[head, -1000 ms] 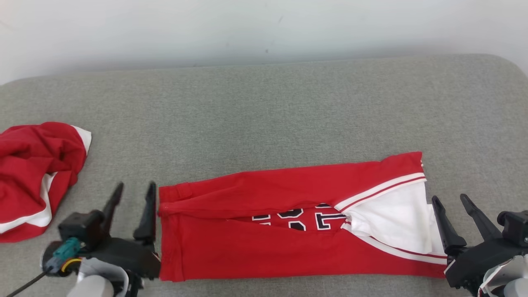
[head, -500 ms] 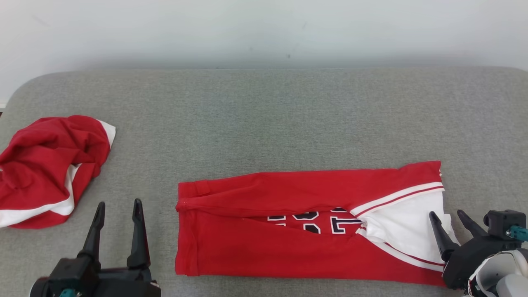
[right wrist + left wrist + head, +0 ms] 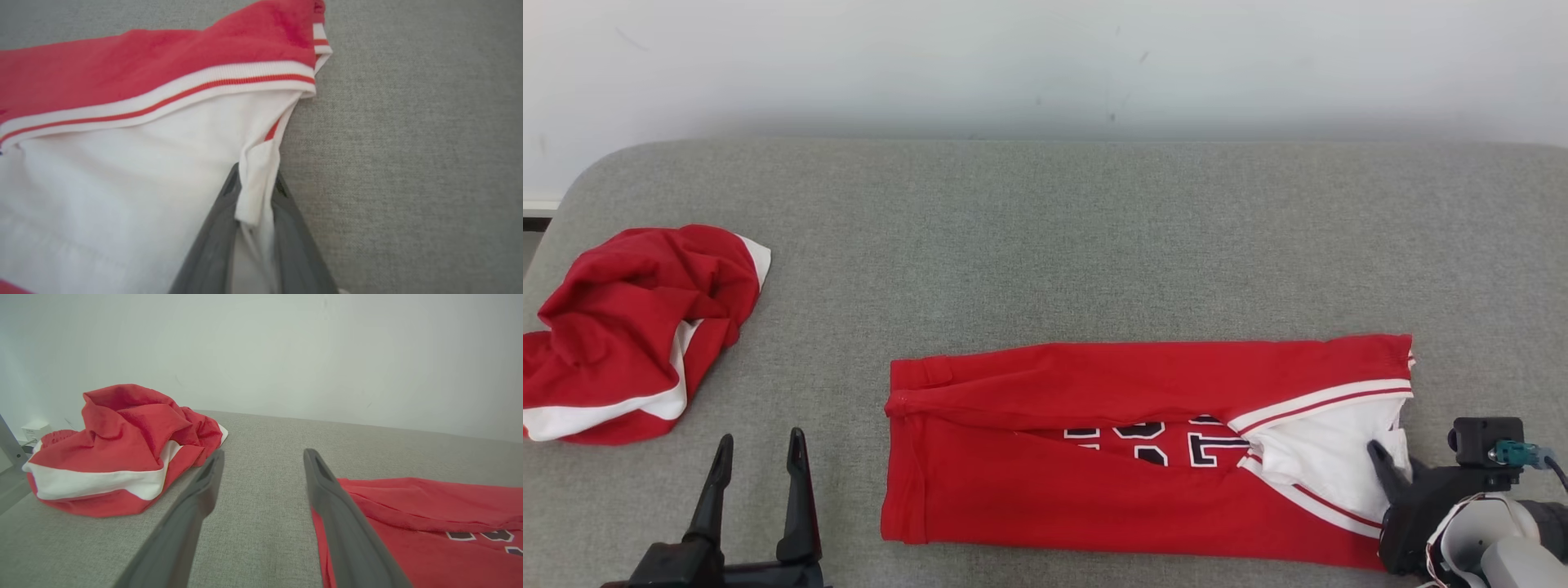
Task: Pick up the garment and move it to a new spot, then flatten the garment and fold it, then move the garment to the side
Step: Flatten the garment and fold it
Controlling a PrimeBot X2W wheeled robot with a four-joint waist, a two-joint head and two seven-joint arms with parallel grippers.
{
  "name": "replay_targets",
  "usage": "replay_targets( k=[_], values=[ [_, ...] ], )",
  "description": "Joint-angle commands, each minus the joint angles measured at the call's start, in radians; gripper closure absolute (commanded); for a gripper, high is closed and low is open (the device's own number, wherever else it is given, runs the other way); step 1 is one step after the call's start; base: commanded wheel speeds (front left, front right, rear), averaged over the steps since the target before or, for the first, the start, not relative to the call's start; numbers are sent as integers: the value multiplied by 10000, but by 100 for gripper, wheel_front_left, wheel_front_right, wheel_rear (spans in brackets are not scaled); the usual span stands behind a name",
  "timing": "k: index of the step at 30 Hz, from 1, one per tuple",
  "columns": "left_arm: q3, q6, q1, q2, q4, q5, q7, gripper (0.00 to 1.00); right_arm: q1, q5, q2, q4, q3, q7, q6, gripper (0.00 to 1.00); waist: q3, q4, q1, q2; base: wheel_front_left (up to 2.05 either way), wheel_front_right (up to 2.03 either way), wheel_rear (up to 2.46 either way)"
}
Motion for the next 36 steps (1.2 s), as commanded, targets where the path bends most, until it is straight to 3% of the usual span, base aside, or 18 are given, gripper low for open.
replay_targets(
  k=[1,9,15,22,30,36],
  values=[
    [92,-54,132,-54,27,83,-31,0,33,93,41,226,125,138,-26,100,-16,-15,0,0,0,0,0],
    [439,-242,234,-245,42,336,-33,0,-384,593,-623,832,-66,-352,-34,100,-177,-160,0,0,0,0,0],
    [519,-330,412,-291,-40,428,-31,0,-441,888,-1522,1251,-588,-764,-29,100,-311,-276,0,0,0,0,0],
    [645,-306,597,-297,-165,566,-33,0,-408,841,-1983,1034,-852,-997,-28,100,-430,-508,0,0,0,0,0],
    [759,-324,670,-302,-229,667,-31,0,-178,407,-1483,-676,-768,-880,-26,100,-504,-699,0,0,0,0,0],
    [768,-345,556,-302,-140,669,-31,0,62,-86,-625,-2674,-322,-404,-25,100,-540,-655,0,0,0,0,0]
  ],
)
